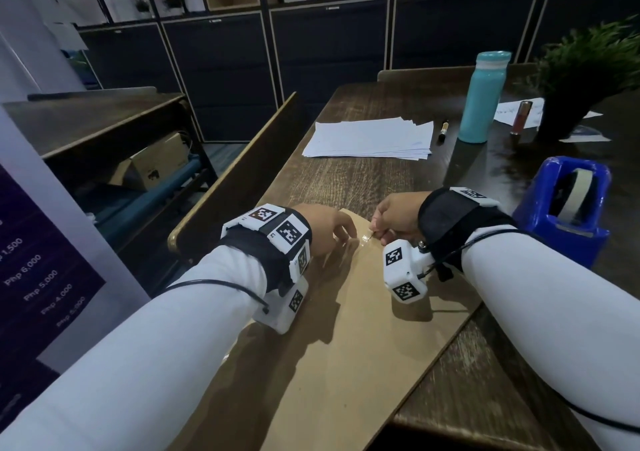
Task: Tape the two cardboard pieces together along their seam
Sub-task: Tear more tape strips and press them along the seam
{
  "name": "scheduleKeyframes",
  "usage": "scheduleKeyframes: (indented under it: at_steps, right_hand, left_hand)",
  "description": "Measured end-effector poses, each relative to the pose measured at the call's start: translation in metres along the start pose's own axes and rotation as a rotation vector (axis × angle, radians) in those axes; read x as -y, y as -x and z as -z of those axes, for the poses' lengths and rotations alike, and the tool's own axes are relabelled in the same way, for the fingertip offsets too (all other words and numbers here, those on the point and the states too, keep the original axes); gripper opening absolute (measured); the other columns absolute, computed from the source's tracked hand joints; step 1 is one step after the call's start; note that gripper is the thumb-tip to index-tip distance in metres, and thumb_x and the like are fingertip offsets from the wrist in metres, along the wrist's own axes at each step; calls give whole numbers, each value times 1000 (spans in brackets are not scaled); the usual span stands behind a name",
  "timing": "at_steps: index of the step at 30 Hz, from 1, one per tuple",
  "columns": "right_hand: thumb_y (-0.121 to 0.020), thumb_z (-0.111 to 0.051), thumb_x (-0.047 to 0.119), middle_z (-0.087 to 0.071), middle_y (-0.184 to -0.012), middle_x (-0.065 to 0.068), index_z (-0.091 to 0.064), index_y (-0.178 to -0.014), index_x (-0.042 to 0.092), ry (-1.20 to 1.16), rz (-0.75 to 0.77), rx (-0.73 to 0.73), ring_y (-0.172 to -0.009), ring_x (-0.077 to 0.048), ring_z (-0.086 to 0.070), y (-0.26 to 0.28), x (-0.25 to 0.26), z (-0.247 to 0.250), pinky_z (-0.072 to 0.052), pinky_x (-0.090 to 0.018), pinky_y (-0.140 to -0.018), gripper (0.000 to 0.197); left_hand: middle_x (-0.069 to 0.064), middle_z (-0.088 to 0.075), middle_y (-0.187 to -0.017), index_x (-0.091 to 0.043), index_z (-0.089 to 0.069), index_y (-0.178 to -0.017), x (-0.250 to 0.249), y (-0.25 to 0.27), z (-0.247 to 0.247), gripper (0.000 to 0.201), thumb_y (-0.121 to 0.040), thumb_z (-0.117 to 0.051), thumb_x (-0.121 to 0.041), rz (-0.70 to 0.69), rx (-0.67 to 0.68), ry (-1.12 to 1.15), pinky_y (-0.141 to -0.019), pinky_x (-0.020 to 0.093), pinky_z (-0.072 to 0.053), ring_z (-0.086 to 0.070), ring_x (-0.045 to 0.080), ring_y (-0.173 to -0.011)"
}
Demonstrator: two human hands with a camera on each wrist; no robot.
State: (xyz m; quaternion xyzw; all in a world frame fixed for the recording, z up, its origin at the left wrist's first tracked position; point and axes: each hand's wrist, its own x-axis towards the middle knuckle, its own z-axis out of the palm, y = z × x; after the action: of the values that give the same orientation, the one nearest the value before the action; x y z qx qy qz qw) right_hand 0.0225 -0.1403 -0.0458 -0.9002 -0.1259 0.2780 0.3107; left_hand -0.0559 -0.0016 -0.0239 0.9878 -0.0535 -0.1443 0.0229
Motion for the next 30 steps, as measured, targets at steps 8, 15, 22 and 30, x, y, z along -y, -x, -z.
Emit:
scheduleKeyframes:
  at_steps: [8, 15, 22, 30]
  right_hand:
    - [-96, -49, 5, -55, -74, -12, -53, -74, 3, -47, -23, -23, -73, -24, -53, -3, -2, -2, -49, -36, -80, 23]
    - [-97, -49, 10, -56, -74, -13, -56, -79, 3, 44, -17, -21, -82, -29, -53, -2, 1, -4, -48, -39, -84, 20]
    - [-96, -50, 9, -56, -73, -12, -59, -85, 2, 68, -4, -31, -67, -24, -53, -2, -2, -4, -50, -33, -66, 16]
    - [-88, -64, 15, -60, -72, -13, -63, -84, 2, 129, -14, -64, -68, -26, -55, -9, -3, 0, -46, -36, -68, 14]
  left_hand:
    - [-17, -58, -132, -40, -46, -136, -1, 3, 0, 64, -86, -43, -1, -20, 22, -9, -91, 25, -48, -57, 10, -113]
    - [-1, -51, -134, -43, -32, -145, -18, 6, -2, 58, -94, -40, -16, -39, 29, -256, -73, 27, -35, -54, 24, -113]
    - [8, -46, -137, -28, -36, -146, -28, -2, -2, 47, -99, -37, -25, 106, 135, -280, -80, 35, -37, -48, 31, -120]
    - [7, -40, -140, -22, -31, -148, -40, 5, 2, 47, -101, -32, -24, 106, 155, -354, -88, 37, -36, -43, 33, -125]
